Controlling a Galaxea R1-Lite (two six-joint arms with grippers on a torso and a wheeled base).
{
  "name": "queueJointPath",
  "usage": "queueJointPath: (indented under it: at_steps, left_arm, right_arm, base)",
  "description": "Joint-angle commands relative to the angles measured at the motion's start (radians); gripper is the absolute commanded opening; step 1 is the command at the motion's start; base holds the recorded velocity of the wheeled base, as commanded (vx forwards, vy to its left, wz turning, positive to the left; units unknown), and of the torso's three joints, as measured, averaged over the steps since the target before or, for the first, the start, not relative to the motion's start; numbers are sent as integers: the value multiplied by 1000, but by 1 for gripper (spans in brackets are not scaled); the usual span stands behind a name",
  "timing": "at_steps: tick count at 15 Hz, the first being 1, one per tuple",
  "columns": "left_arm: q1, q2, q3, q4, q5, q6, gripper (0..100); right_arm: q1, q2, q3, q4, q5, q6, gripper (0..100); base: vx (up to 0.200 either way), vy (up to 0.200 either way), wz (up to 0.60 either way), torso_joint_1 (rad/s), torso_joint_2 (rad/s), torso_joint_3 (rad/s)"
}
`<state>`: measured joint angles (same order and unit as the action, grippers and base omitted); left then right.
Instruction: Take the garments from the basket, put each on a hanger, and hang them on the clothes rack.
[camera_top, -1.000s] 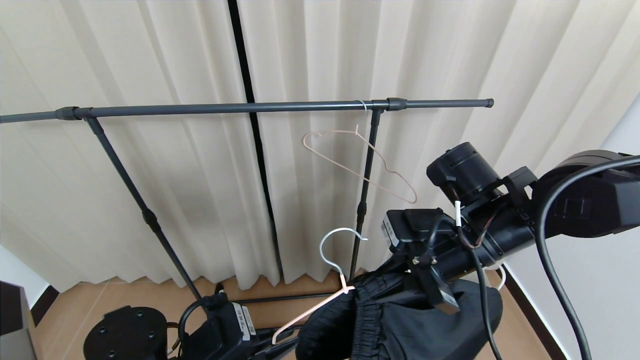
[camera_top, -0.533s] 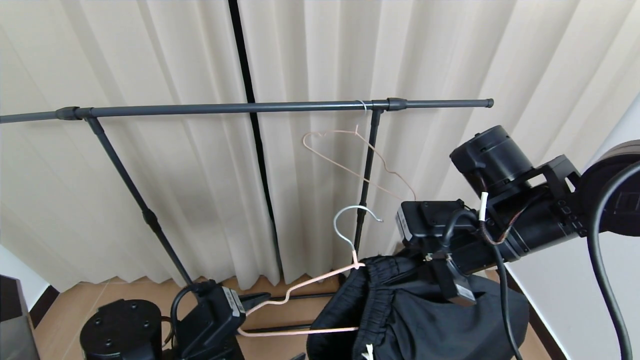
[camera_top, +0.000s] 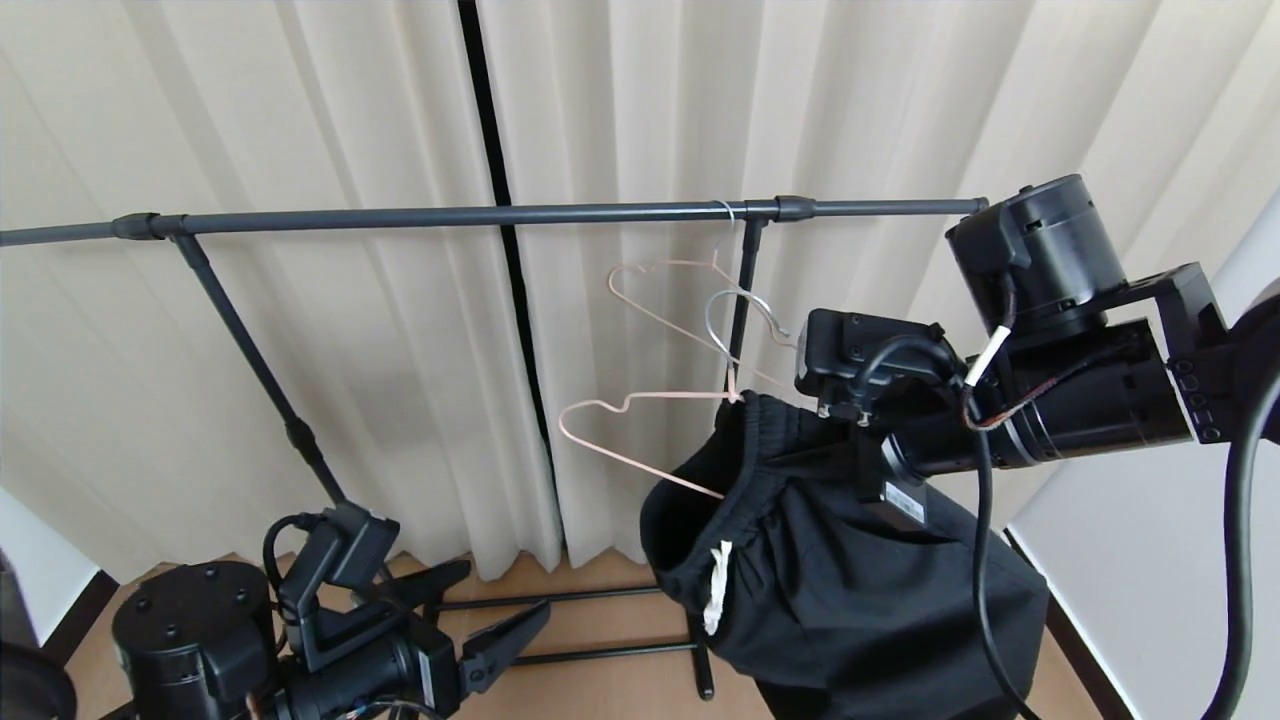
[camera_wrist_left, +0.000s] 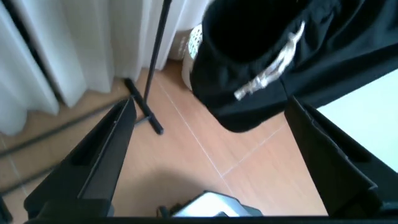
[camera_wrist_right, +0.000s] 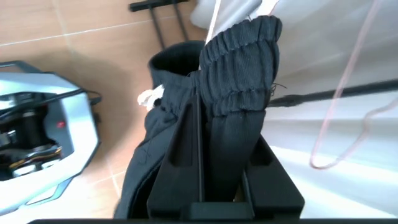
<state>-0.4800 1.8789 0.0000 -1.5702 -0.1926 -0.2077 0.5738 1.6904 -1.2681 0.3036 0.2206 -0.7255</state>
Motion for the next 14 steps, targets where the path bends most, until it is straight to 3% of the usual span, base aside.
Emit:
queueJointPath:
  at_steps: [1,3,8,14]
  left_arm:
    - [-23,161,-14,-1,53,-95,100]
    - [-65,247,-84,-1,97,-168,100]
    - [-106,318,-229,-1,122,-170,100]
    - [-120,333,-278,-1,116,-170,100]
  right_arm:
    - [23,-21,21,-29,-23,1,0]
    - [46,-28,33,-58,-38,20,0]
    - [80,-52,110,-123,-43,28,0]
    - [136,-106,180,-175,-37,74,0]
  base:
    - [0,0,0,0,0,0]
    - [0,0,0,0,0,0]
    - [0,0,0,0,0,0]
    - [0,0,0,0,0,0]
